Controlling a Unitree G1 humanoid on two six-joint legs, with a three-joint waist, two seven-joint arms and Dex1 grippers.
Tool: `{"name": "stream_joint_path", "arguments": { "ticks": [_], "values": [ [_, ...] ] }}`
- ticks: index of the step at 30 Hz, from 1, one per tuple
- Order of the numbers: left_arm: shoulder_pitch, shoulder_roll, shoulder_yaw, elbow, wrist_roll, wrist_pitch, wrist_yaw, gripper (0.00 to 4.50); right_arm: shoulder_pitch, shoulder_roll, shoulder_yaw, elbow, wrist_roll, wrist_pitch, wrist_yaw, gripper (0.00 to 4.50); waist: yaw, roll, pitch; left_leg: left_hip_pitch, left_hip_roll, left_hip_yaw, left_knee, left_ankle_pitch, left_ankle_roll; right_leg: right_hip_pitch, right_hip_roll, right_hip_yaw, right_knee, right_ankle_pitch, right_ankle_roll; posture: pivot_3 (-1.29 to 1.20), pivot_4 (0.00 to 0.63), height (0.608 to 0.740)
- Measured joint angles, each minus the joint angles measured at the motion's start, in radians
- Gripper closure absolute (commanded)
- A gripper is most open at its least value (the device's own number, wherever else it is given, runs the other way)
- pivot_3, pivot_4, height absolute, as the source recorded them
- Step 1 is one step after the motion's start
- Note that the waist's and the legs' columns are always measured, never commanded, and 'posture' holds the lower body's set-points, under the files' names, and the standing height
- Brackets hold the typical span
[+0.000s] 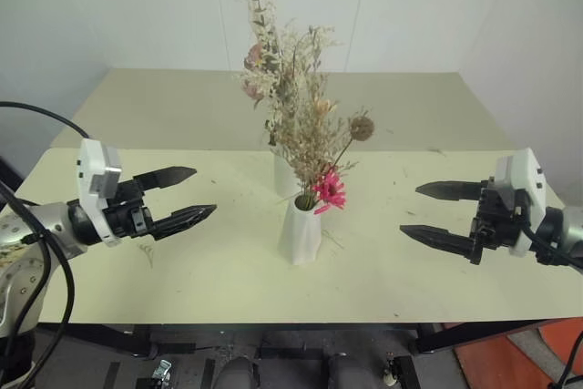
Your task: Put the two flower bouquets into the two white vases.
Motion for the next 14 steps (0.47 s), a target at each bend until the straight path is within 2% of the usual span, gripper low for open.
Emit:
{"name": "stream_joint_path", "arguments": {
  "ticks": [14],
  "values": [
    [0.002, 0.003, 0.005, -0.02, 0.008, -0.019, 0.019, 0.02, 0.029, 0.018, -0.013, -0.002, -0.004, 0.0, -0.034, 0.0, 0.0, 0.0, 0.0, 0.0, 0.0, 0.0, 0.0, 0.0, 0.0, 0.0, 0.0, 0.0, 0.0, 0.0, 0.0, 0.0, 0.15, 0.74]
  ]
}}
